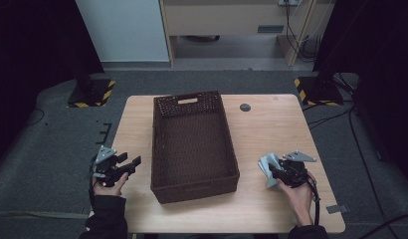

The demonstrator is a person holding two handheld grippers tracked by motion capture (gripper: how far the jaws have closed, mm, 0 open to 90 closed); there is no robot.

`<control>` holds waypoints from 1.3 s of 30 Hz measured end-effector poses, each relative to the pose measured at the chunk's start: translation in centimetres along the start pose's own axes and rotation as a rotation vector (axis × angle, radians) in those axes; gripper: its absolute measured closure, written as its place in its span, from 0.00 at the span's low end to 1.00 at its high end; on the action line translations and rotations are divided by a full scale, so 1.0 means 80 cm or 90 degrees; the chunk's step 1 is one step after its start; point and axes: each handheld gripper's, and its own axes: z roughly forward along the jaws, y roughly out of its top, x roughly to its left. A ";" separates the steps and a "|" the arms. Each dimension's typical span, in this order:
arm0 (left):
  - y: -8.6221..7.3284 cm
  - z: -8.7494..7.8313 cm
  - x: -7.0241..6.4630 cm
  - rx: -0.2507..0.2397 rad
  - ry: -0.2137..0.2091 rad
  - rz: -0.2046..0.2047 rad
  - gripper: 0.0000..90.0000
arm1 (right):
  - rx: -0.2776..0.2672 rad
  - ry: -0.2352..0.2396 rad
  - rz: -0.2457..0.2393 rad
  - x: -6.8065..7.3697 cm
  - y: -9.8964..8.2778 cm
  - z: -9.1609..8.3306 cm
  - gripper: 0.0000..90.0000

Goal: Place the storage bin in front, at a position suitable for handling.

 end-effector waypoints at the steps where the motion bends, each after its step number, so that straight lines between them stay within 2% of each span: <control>1: 0.000 -0.001 0.001 0.000 0.000 -0.002 0.43 | 0.002 -0.002 -0.002 0.001 -0.004 -0.002 0.58; 6: 0.001 -0.003 0.001 -0.005 0.001 -0.002 0.43 | 0.028 -0.008 0.012 0.003 -0.015 -0.002 0.60; 9: 0.001 -0.002 0.000 -0.003 0.001 0.001 0.43 | 0.046 0.001 0.019 -0.001 -0.016 0.003 0.70; 12: 0.001 -0.002 0.000 -0.001 0.001 0.001 0.43 | 0.063 0.004 0.018 -0.002 -0.016 0.006 0.85; 15: 0.001 -0.002 0.000 -0.004 -0.001 0.000 0.43 | 0.065 0.008 0.021 -0.002 -0.013 0.004 0.92; 18: 0.002 -0.003 -0.001 -0.008 -0.002 0.000 0.43 | 0.048 0.001 0.006 -0.003 -0.008 -0.003 0.93; 20: 0.004 -0.004 -0.002 -0.013 -0.005 0.001 0.42 | 0.024 -0.008 0.010 -0.008 -0.002 -0.009 0.93; 23: 0.006 -0.005 -0.002 -0.016 -0.008 -0.001 0.42 | -0.010 -0.037 0.018 -0.023 0.004 -0.015 0.93; 24: 0.006 -0.005 -0.002 -0.016 -0.008 -0.001 0.42 | -0.010 -0.037 0.018 -0.023 0.004 -0.015 0.93; 25: 0.008 -0.006 -0.003 -0.023 -0.012 -0.004 0.42 | -0.022 -0.057 0.021 -0.036 0.004 -0.014 0.92; 27: 0.009 -0.008 -0.004 -0.028 -0.015 -0.005 0.42 | -0.022 -0.064 0.022 -0.044 0.002 -0.013 0.92; 30: 0.011 -0.009 -0.007 -0.032 -0.020 -0.004 0.42 | -0.003 -0.071 0.033 -0.053 -0.003 -0.008 0.92; 31: 0.013 -0.010 -0.010 -0.033 -0.025 0.001 0.42 | 0.017 -0.073 0.041 -0.057 -0.008 -0.003 0.91; 33: 0.014 -0.011 -0.013 -0.036 -0.029 0.003 0.41 | 0.035 -0.077 0.043 -0.059 -0.011 0.002 0.90; 36: 0.017 -0.012 -0.019 -0.042 -0.039 0.009 0.41 | 0.036 -0.080 0.044 -0.058 -0.011 0.004 0.85; 39: 0.020 -0.013 -0.027 -0.048 -0.049 0.013 0.41 | 0.011 -0.088 0.039 -0.057 -0.008 -0.001 0.75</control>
